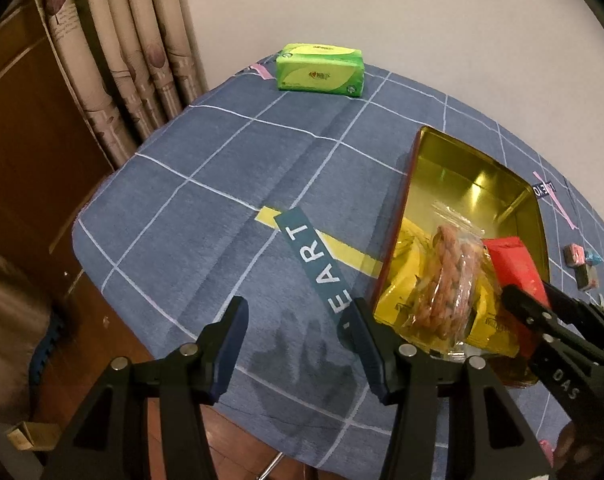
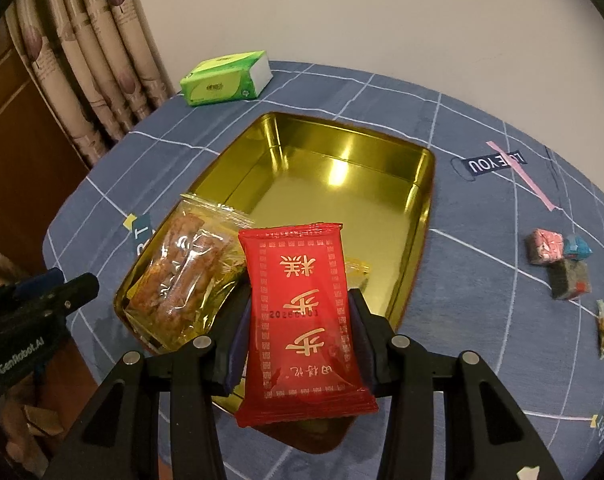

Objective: Organize snacks
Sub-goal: 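Lower the red packet into the tin and open the right gripper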

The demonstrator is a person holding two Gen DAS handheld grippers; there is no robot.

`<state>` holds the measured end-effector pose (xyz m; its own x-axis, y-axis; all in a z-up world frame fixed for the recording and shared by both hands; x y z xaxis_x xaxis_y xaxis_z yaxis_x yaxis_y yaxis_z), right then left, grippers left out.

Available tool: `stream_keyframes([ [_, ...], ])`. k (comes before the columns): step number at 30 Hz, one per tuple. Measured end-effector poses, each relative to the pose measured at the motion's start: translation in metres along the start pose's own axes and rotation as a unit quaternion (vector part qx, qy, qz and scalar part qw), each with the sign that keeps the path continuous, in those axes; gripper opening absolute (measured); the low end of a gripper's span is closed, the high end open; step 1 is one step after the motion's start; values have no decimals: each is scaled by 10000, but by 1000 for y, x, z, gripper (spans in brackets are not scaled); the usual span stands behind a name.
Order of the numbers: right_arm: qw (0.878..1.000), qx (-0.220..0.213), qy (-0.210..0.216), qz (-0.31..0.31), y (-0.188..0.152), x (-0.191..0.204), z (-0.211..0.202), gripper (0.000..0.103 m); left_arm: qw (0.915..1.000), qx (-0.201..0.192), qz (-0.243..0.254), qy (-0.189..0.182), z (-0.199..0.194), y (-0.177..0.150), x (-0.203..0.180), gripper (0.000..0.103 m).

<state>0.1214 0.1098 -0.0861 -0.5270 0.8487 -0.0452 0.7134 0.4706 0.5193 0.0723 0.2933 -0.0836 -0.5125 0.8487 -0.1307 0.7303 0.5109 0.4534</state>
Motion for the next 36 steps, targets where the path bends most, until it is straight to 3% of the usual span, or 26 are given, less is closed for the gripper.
stream_keyframes([
  [22,9997,43,250,-69,-5,12,7,45,10000,-19,48,-27,-1,-3,-4,54],
  [36,9993,-179,220,-238,-3,16,-10,56,9999,-67,124,-14,-3,-2,-7,54],
])
Point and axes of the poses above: each gripper's, at about its wrist camera, not at the fingertips, and z roughly the way its jaws point, x to its left, y to its top, the point moved 9 cm from there along z, roughly the way its jaws point, and after that the axes turned 15 degrees about -z, right-handed, at the moved point
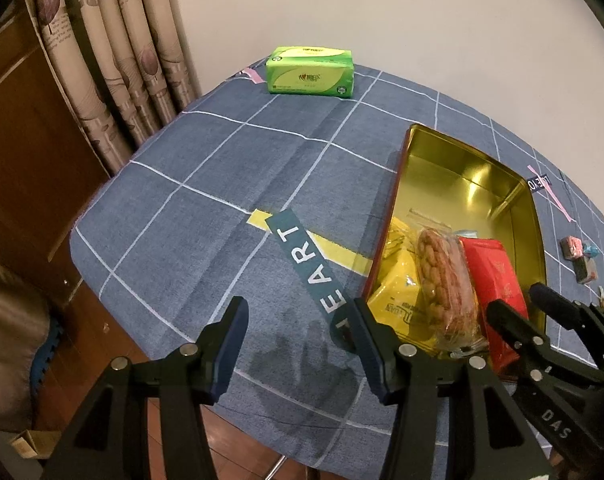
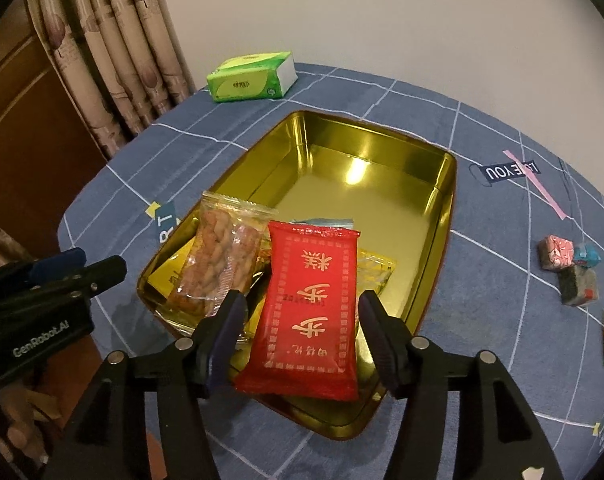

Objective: Organize snacks
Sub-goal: 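Lower the red packet into the tin and open the right gripper, then grasp the small wrapped candy with the right gripper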

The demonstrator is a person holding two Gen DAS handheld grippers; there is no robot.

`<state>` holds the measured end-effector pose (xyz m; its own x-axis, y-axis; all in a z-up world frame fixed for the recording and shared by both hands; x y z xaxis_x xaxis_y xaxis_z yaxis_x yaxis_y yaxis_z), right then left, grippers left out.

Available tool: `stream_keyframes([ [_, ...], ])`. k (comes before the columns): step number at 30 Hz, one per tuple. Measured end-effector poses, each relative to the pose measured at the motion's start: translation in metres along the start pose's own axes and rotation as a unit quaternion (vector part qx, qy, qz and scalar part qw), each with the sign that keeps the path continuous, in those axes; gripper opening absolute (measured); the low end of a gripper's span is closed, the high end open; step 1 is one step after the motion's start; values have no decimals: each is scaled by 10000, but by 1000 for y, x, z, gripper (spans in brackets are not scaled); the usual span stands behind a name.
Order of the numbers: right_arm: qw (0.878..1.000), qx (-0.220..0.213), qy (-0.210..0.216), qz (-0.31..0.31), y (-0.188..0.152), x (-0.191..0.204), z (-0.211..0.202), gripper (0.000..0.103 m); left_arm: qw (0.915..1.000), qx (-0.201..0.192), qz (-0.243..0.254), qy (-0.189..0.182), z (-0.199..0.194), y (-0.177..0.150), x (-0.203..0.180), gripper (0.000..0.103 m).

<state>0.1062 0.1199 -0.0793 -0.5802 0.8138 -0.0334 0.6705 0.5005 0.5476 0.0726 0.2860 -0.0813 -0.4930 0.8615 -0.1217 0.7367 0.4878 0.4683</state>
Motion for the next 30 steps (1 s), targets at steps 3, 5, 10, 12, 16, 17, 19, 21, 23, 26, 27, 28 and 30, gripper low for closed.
stream_keyframes([
  [3,9999,-129,-43,-3,2,-4,-9,56,10000,-7,5,-3,0,0,0,54],
  [5,9997,-216,-70,25,2,-9,-17,57,10000,-30,16,8,0,0,0,54],
  [10,9988,-406,-261,114,-3,-36,-35,59,10000,-48,34,28,-1,0,0,54],
  [12,9981,-438,-394,194,-9,-54,-42,60,10000,-49,35,38,-1,0,0,54],
  [16,9959,-426,-697,393,-28,-96,-53,60,9999,-65,62,63,-1,1,-1,54],
  [17,9948,-414,-792,486,-36,-113,-57,60,9999,-72,76,80,0,1,-1,54],
  [19,9928,-397,-947,610,-49,-134,-61,60,9999,-79,94,104,0,1,-1,54],
  [21,9903,-325,-1138,731,-65,-161,-66,60,9998,-85,123,128,1,1,-1,54],
  [23,9869,-231,-1354,852,-83,-188,-71,60,9997,-99,169,158,2,0,-2,54],
  [26,9809,-139,-1594,1102,-111,-227,-77,60,9994,-169,245,150,-1,-1,-4,54],
  [27,9794,-131,-1647,1163,-119,-236,-79,60,9994,-199,269,122,-2,-1,-6,54],
  [28,9778,-130,-1689,1232,-129,-247,-81,60,9992,-231,303,111,-3,-1,-8,54],
  [30,9742,-65,-1830,1323,-147,-270,-82,60,9989,-277,350,133,-5,-1,-11,54],
])
Point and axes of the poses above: each gripper's, at about its wrist camera, not at the fingertips, and z roughly the way its jaws point, x to its left, y to its top, the point moved 9 cm from there along z, roughly the way its jaws point, and after that the axes turned 15 degrees about -z, right-handed, at the moved point
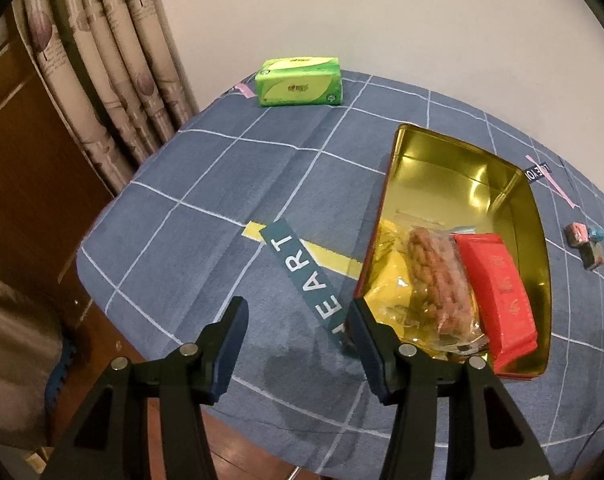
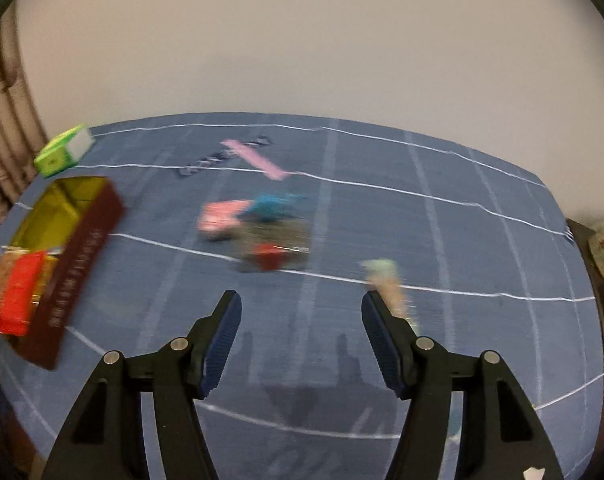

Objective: Organize snacks
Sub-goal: 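Grasp the small wrapped candy with the right gripper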

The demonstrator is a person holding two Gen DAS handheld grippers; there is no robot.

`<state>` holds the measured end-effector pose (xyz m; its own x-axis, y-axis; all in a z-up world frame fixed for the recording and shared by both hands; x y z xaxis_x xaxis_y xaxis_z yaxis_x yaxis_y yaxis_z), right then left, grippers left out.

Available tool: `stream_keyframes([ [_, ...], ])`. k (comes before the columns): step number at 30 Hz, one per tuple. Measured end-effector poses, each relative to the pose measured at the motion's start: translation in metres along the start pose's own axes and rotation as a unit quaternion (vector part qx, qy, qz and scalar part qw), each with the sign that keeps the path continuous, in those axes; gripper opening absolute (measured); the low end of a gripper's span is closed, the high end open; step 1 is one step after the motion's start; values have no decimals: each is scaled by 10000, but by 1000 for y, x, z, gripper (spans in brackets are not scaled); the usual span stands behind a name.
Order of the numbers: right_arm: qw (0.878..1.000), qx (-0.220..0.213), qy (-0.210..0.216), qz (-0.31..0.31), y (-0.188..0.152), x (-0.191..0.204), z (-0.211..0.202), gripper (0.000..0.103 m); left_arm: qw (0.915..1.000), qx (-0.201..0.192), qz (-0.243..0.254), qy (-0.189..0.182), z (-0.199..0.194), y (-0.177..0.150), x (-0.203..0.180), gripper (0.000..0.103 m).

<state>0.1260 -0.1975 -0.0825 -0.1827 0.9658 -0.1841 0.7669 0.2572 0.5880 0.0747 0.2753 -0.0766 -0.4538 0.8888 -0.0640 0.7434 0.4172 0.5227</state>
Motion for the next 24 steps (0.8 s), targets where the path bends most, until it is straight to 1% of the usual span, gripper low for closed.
stream_keyframes([
  [4,9997,114,-57,205,-19,-34,17,60,9997,-170,161,-4,-13,1,-13,54],
  [6,9995,162,-44,268,-25,-43,26,60,9993,-273,244,-32,-22,2,-22,54],
  [8,9993,196,-41,311,-31,-51,35,60,9988,-285,374,-102,-29,1,-37,54],
  [11,9991,205,94,356,-35,-56,45,58,9972,-272,661,-239,-38,-3,-67,54],
  [12,9992,194,116,343,-35,-57,48,58,9960,-259,792,-320,-40,-5,-82,54],
  [15,9995,117,169,243,-33,-58,52,58,9929,-131,1039,-556,-41,-14,-116,54],
  [19,9994,98,305,161,-31,-57,62,47,9862,92,1441,-814,-36,-34,-168,54],
  [21,9993,75,339,137,-30,-56,64,46,9826,134,1616,-901,-32,-42,-189,54],
  [24,9994,32,339,62,-28,-55,64,42,9764,236,1880,-1040,-28,-56,-223,54],
])
Point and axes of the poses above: each gripper's, at about its wrist camera, not at the fingertips, and z roughly the way its jaws point, x to its left, y to its top, the point moved 9 cm from there along z, roughly the way its jaws point, and after that the axes turned 15 degrees about -z, right-handed, at the moved point
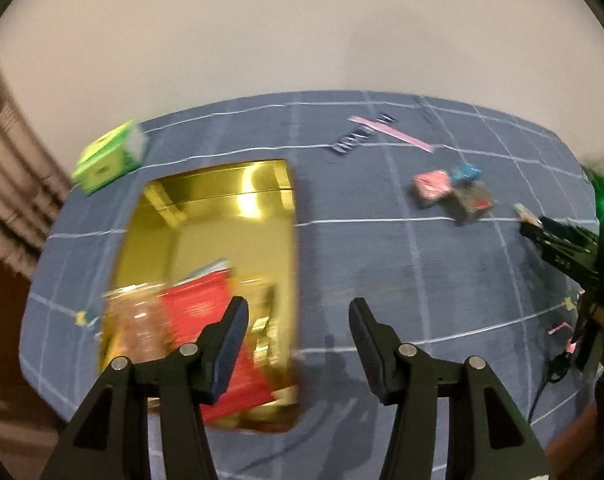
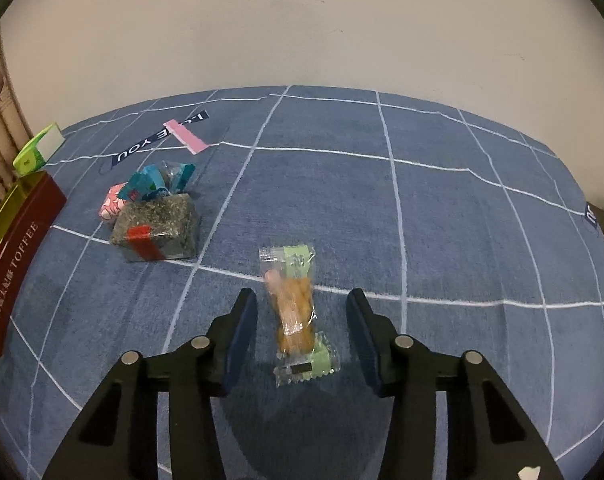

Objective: Organize snacks
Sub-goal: 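Grasp the small wrapped candy with the right gripper, then grasp the seaweed block with the left gripper while the right gripper holds the candy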

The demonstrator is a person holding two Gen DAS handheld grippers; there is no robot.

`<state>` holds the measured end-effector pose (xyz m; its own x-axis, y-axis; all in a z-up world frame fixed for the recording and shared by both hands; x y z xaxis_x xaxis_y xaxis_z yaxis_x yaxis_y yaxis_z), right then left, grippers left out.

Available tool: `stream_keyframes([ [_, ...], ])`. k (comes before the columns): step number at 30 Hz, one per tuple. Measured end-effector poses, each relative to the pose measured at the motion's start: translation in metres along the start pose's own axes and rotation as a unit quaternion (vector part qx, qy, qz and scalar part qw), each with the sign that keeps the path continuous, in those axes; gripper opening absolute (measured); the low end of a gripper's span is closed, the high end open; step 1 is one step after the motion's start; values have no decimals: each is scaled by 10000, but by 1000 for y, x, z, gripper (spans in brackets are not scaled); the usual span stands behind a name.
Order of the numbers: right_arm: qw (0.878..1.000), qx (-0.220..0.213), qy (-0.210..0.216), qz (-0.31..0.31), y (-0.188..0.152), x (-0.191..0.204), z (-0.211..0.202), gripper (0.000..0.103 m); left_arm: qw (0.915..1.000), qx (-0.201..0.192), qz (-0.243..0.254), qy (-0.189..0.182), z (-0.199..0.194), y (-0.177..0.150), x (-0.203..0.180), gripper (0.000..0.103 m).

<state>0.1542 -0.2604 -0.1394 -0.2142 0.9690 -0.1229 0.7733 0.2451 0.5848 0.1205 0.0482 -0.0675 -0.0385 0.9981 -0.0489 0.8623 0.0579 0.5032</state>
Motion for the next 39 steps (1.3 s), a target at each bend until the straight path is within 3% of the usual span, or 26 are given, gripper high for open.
stream_keyframes([
  [10,9999,-79,36,-65,-2,-2,-4,21,9963,474,365,-622,39,-1,-94,54],
  [15,9998,-88,-97,-176,-6,-12,-5,20,9922,758,218,-963,52,1,-125,54],
  [17,9996,-84,-203,-180,-9,-21,-6,20,9910,831,126,-1037,57,5,-136,66],
  [22,9996,-98,-234,136,-15,-48,-7,20,9862,1055,-154,-1268,66,17,-167,66],
  [26,9995,-107,-218,191,-16,-51,-7,21,9833,1213,-336,-1313,78,26,-187,68],
  [28,9995,-94,-251,153,-17,-51,-8,21,9825,1258,-496,-1282,83,33,-192,81],
  [29,9995,-94,-249,151,-17,-51,-8,21,9819,1242,-630,-1282,86,38,-193,82],
  [39,9996,-121,-170,193,-17,-52,-7,23,9778,1508,-1020,-1034,105,41,-199,82],
])
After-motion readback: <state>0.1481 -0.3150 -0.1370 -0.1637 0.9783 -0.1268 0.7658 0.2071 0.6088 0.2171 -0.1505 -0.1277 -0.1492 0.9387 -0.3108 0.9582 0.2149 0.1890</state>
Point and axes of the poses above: each gripper's, at about its wrist camera, not at the fingertips, and z roughly the way its jaws point, x to its left, y to its top, the point moved 9 cm from there along z, roughly the way its jaws point, and after that the axes turned 15 degrees about -z, right-handed, at the moved point
